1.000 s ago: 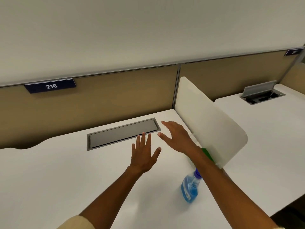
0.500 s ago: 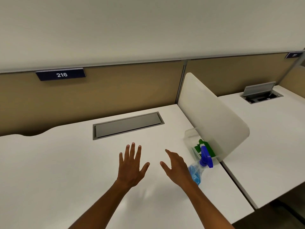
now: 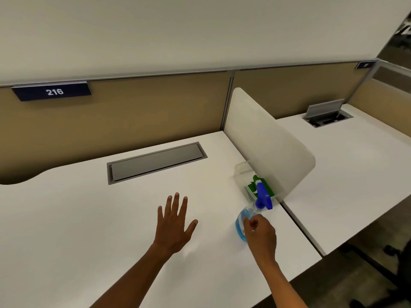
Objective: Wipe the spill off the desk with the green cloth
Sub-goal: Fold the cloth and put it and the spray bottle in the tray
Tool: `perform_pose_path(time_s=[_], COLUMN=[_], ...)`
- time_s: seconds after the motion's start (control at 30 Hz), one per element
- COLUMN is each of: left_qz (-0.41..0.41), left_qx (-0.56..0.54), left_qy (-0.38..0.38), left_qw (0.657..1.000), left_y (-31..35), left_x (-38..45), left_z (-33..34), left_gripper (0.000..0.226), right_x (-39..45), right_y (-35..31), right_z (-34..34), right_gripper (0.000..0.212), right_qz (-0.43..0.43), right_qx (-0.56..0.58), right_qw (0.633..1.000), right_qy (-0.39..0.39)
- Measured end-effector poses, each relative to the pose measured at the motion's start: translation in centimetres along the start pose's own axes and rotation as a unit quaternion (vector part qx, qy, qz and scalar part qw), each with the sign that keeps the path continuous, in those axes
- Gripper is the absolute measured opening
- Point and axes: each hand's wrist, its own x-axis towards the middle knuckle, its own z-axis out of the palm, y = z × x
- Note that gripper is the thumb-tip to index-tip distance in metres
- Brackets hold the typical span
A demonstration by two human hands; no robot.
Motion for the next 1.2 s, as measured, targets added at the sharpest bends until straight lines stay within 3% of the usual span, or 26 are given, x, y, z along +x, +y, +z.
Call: perform_pose_path(time_s=[0.13,0.23,0.33,0.67,0.9,1.03,1.2], left_qz=[0.010,0.020,0.025,0.023,0.017,0.020,0.010], left_qx=[0.004,0.010,0.009,0.002,0.005,0.008,0.004], left_qy=[0.002,0.004,0.005,-0.006,-0.018,-0.017,-0.004], left_qw=[1.000,1.000,1.000,1.000,1.000,1.000,1.000], left_y=[0.8,1.3,1.9,2.6,3.8,5.0,5.8], left_x=[0.6,1.2,1.7,3.6,5.5,7.5,10.9], left_z=[-0.1,-0.2,-0.3,0.0,0.6,0.3,-0.3], left_gripper=[0.091,0.082,0.081,0.082,0.081,0.097,0.081], right_x=[1.3,2.4,3.6,6.3,8.2,9.7,12.9], right_y=[0.2,0.2,0.4,2.8,2.2,1.4,-1.7], right_z=[-1.0,-1.0,-1.0,-1.3,-1.3,-1.6,-2.6], right_gripper=[0.034,0.059,0.069,0.053,0.051,0.052,0.046], right_qz=[0.020,0.018,0.004,0.024,0.002,-0.005,-0.043], right_qx=[0.040,0.061,0.085,0.104,0.091,0.094,0.128], right_qw=[0.998,0.996,0.995,0.986,0.986,0.988,0.988], right_qy=[0.054,0.056,0.049,-0.126,-0.138,-0.123,-0.076])
